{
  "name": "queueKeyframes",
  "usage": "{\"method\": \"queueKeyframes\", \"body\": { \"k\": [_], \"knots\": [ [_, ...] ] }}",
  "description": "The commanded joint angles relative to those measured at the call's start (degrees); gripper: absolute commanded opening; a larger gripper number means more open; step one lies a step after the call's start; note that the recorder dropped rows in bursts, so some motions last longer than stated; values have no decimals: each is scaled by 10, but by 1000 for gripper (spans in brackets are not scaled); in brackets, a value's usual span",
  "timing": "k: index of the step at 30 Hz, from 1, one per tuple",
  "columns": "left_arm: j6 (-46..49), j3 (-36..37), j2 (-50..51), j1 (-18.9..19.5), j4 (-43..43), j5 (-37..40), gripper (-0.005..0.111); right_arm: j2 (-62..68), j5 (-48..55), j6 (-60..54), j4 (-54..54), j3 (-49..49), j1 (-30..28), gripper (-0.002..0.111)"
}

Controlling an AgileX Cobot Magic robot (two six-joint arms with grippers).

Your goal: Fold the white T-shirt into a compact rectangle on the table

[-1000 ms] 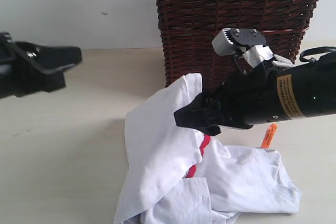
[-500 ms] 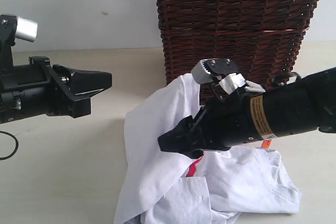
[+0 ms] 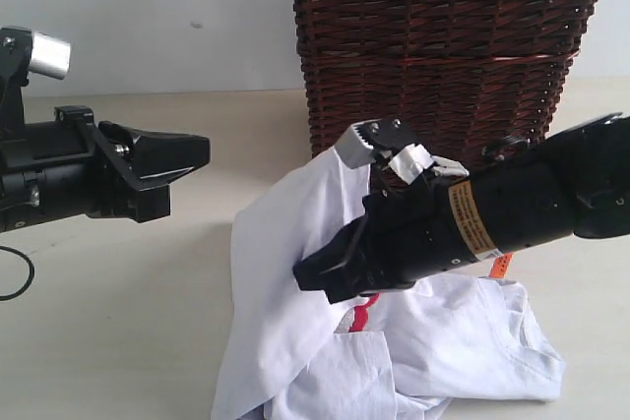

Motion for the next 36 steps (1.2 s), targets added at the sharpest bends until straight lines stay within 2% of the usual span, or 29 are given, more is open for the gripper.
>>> {"method": "queueKeyframes", "body": {
  "k": [1,5,7,9,11,15,17,22,31,36],
  "knots": [
    [13,2,1,-2,-11,-3,0,-26,-74,25,-4,-39,1,0],
    [13,2,1,-2,-3,0,0,-70,-95,76,-41,-77,1,0],
    [13,2,1,-2,6,0,0,-98,-65,122,-85,-89,1,0],
    [11,2,1,-2,16,0,0,-116,-17,152,-85,-80,1,2],
    [8,4,1,-2,19,0,0,-119,10,145,-85,-66,1,11],
    [8,10,1,-2,19,0,0,-104,91,136,-85,-28,1,41],
    [8,14,1,-2,18,1,0,-92,127,136,-85,-13,1,48],
    [10,14,1,-2,14,1,0,-47,99,102,-85,-12,1,45],
    [12,14,1,-2,13,1,0,-20,126,70,-85,-12,1,43],
    [14,14,1,-2,13,1,0,-30,187,73,-85,-12,1,43]
  ]
}}
